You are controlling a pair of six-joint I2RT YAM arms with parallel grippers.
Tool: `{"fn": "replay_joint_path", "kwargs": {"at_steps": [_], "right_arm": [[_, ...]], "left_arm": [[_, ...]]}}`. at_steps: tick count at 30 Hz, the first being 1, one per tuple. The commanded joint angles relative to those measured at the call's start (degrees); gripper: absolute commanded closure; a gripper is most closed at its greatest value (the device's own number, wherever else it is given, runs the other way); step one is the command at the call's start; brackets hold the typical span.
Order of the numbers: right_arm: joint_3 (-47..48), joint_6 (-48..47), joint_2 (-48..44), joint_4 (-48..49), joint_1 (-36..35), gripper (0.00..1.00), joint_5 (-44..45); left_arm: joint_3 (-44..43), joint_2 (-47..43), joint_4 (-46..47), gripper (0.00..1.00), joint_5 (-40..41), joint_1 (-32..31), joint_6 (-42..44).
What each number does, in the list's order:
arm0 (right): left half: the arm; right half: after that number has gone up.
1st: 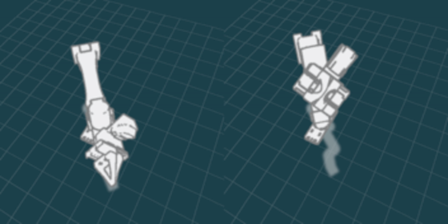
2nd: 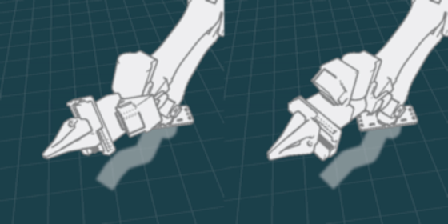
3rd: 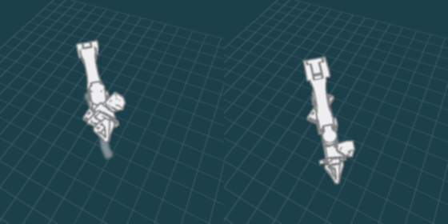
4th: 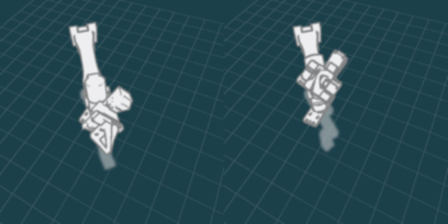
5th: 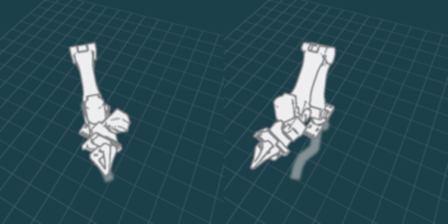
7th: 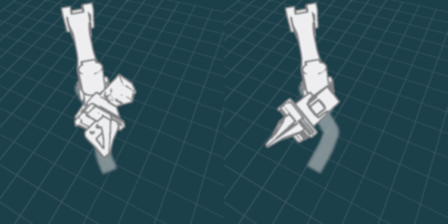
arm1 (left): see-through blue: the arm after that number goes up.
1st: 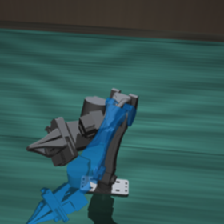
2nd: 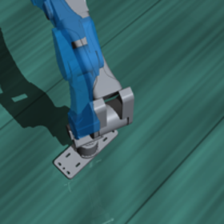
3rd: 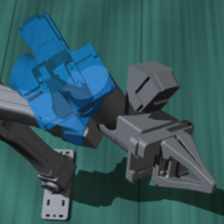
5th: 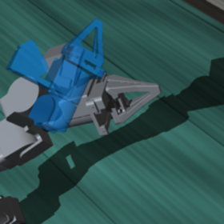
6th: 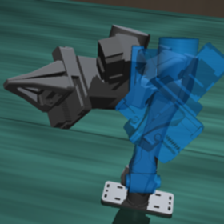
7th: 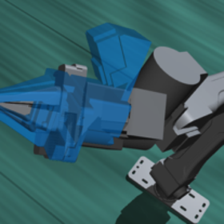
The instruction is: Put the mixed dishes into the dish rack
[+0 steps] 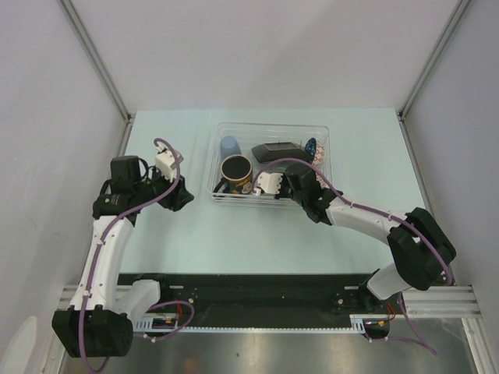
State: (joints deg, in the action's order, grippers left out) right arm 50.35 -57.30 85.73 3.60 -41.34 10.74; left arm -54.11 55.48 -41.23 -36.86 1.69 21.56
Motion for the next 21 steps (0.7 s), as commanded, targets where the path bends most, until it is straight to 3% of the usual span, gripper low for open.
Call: {"fn": "replay_joint_path", "kwargs": {"at_steps": [1, 8, 9, 11, 12, 13, 21], "right_arm": [[-0.34, 7.90, 1.80, -0.25, -1.11, 0.91, -0.64], [-0.42, 11.42, 1.81, -1.13, -2.34, 0.74, 2.00], [-0.34, 11.51, 1.54, -1.31, -2.51, 0.58, 2.44], [-0.42, 11.59, 0.58, -1.66, -2.86, 0.45, 2.70], [-0.43, 11.86, 0.23, -1.57, -2.87, 0.29, 3.23], [-0.43, 11.95, -0.30, -1.66, -2.95, 0.01, 3.49], [-0.34, 16.33, -12.93, -2.80, -4.62, 0.00, 6.30]], "left_arm": [[-1.17, -1.34, 0.10, 0.41, -1.55, 0.68, 1.20], [-1.97, -1.61, -0.43, 0.40, -1.55, 0.68, 1.46], [-2.05, -1.78, -0.51, 0.40, -1.46, 0.68, 1.47], [-2.23, -2.22, -0.51, 0.40, -1.46, 0.59, 1.55], [-2.23, -2.22, -0.60, 0.40, -1.28, 0.68, 1.55], [-2.49, -2.48, -0.78, 0.40, -1.37, 0.68, 1.55], [-5.13, -3.01, -1.22, 0.40, -2.51, 0.68, 0.94]]}}
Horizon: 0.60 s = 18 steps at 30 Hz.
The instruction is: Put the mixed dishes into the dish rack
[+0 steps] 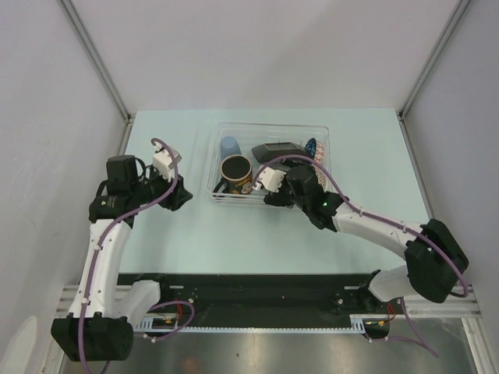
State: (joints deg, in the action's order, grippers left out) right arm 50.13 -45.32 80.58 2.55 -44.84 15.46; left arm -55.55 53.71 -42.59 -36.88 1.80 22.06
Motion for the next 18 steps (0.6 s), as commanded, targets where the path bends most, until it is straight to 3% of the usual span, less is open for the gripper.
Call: {"fn": "replay_joint_path", "kwargs": {"at_steps": [1, 3, 5, 8, 13, 16, 18], "right_arm": [[-0.12, 6.63, -9.54, -1.93, -1.56, 0.00, 2.20], [-0.03, 9.10, -14.80, -1.93, -2.35, 0.00, 5.17], [0.67, 17.25, -17.81, -2.28, -3.41, 0.00, 7.11], [3.21, 35.83, -24.48, -9.28, -3.07, 0.00, 10.03], [4.19, 58.72, -31.71, -20.18, 6.23, 0.00, -13.84], [4.10, 63.33, -30.31, -26.00, 7.05, 0.00, -14.93], [4.10, 65.44, -29.43, -29.33, 7.13, 0.00, -14.76]], "left_arm": [[-3.95, -1.33, 0.14, 0.40, -2.58, 0.57, 0.35], [-4.39, -1.33, 0.49, 0.40, -2.40, 0.48, 0.44], [-4.65, -1.24, 0.75, 0.40, -2.23, 0.48, -0.09], [-5.01, -0.98, 1.01, 0.41, -2.49, 0.57, -0.70], [-5.27, -0.36, 1.54, 0.42, -2.75, 0.04, -2.72], [-4.57, -0.54, 2.59, 0.43, -1.44, -1.28, -4.48], [-3.34, -0.89, 3.38, 0.44, 1.19, -5.47, -6.32]]}}
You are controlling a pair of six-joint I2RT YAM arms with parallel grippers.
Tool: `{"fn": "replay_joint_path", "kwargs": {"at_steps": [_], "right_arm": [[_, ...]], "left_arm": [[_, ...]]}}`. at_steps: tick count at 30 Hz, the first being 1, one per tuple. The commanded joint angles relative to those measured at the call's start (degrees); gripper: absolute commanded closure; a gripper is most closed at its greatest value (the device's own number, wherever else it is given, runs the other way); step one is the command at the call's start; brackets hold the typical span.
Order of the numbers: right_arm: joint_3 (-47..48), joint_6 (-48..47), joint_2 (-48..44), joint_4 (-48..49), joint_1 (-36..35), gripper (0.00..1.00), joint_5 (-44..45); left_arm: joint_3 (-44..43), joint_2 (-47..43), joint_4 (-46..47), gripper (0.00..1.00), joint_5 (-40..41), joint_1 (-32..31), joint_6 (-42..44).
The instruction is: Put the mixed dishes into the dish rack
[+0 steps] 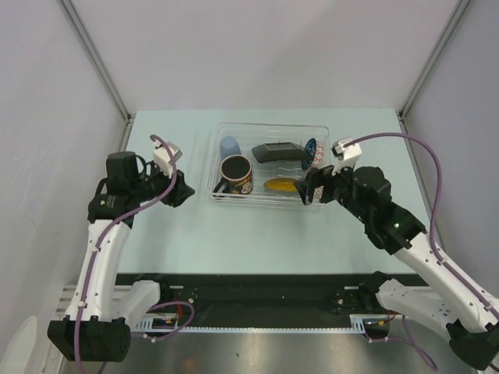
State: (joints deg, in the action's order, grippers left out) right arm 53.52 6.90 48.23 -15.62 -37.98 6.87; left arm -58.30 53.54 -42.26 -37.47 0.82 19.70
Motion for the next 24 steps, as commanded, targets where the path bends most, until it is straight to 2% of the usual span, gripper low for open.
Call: {"fn": "replay_joint_path", "kwargs": {"at_steps": [1, 5, 12, 24], "right_arm": [[0.80, 13.58, 3.10, -11.89, 0.27, 0.00, -5.82], [1.33, 14.11, 0.65, -12.42, 0.36, 0.00, -4.94], [2.99, 13.85, -2.00, -12.24, 0.36, 0.00, -2.31], [5.10, 12.97, 1.26, -13.83, -2.36, 0.00, 2.70]], "left_arm": [[-0.24, -0.89, 3.76, 0.44, 2.92, -5.38, -4.67], [0.65, -2.12, 5.87, 0.44, 8.90, -8.03, -6.69], [-0.76, -1.86, 5.26, 0.39, 8.91, -8.03, -9.24], [-0.94, -2.21, 5.08, 0.38, 9.00, -7.94, -10.21]]}}
